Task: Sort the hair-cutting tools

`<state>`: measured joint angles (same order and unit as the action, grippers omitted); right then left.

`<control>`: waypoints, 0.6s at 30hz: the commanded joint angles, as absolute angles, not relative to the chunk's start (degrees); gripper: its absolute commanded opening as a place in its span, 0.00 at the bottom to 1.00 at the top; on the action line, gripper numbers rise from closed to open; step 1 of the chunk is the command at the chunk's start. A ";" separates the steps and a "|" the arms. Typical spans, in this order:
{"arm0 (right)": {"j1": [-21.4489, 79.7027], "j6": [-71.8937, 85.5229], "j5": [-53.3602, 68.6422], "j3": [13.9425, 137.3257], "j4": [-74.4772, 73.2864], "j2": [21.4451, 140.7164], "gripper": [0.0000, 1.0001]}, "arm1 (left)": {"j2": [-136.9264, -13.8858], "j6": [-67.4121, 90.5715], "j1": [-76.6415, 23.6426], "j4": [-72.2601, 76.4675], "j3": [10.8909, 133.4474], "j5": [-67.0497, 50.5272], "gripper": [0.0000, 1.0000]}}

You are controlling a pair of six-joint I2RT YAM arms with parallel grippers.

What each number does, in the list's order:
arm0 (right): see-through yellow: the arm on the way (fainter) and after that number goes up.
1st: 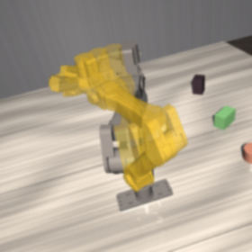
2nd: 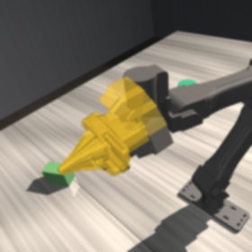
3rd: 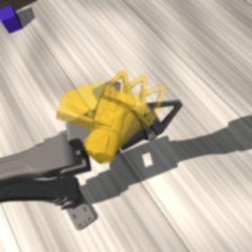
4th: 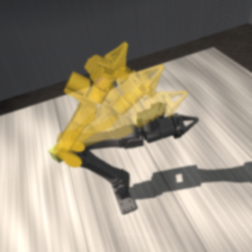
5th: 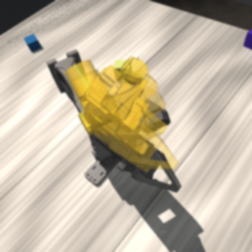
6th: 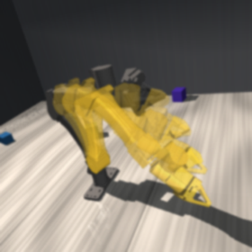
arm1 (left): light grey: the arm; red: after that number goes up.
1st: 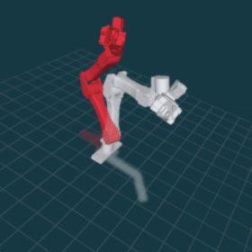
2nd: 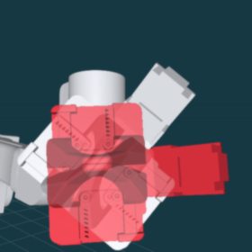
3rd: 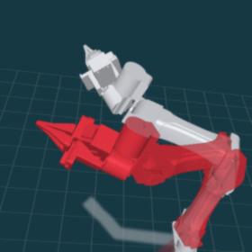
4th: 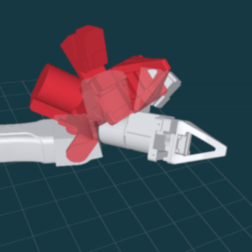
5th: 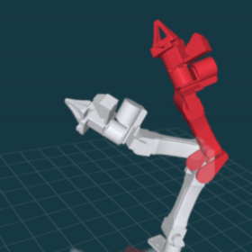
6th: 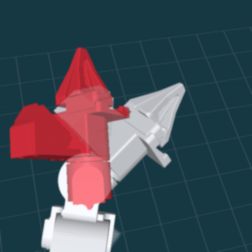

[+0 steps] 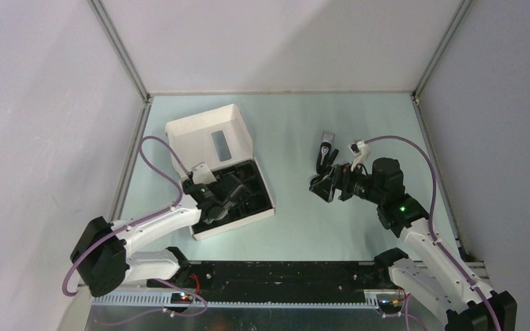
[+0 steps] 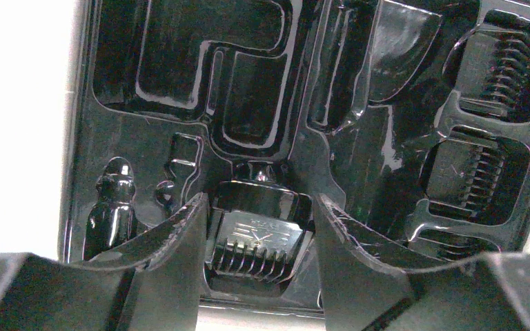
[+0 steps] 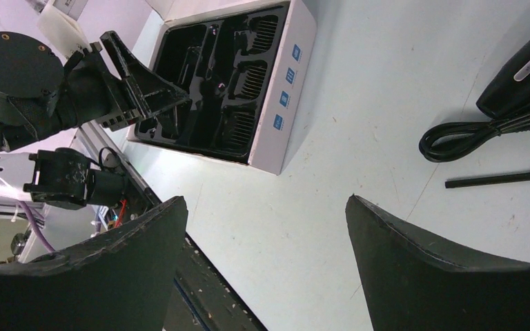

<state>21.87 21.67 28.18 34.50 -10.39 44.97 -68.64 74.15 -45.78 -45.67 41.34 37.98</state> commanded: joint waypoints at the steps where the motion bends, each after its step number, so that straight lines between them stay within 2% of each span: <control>1: 21.42 22.41 29.52 34.21 -7.90 44.04 0.89 | -68.65 75.41 -46.29 -46.35 42.99 41.55 0.44; 4: 21.32 22.41 29.72 34.11 -7.80 44.06 0.89 | -68.37 75.64 -46.23 -46.63 42.91 41.42 0.52; 6: 21.23 22.44 29.83 34.10 -7.82 44.05 0.89 | -68.24 75.81 -46.26 -46.77 42.82 41.33 0.53; 14: 21.19 22.65 30.22 34.10 -7.87 44.03 0.89 | -67.65 75.83 -46.25 -46.96 43.10 40.46 0.75; 18: 21.07 22.76 30.44 34.10 -7.85 43.95 0.89 | -66.44 76.04 -46.40 -47.91 43.56 40.51 0.76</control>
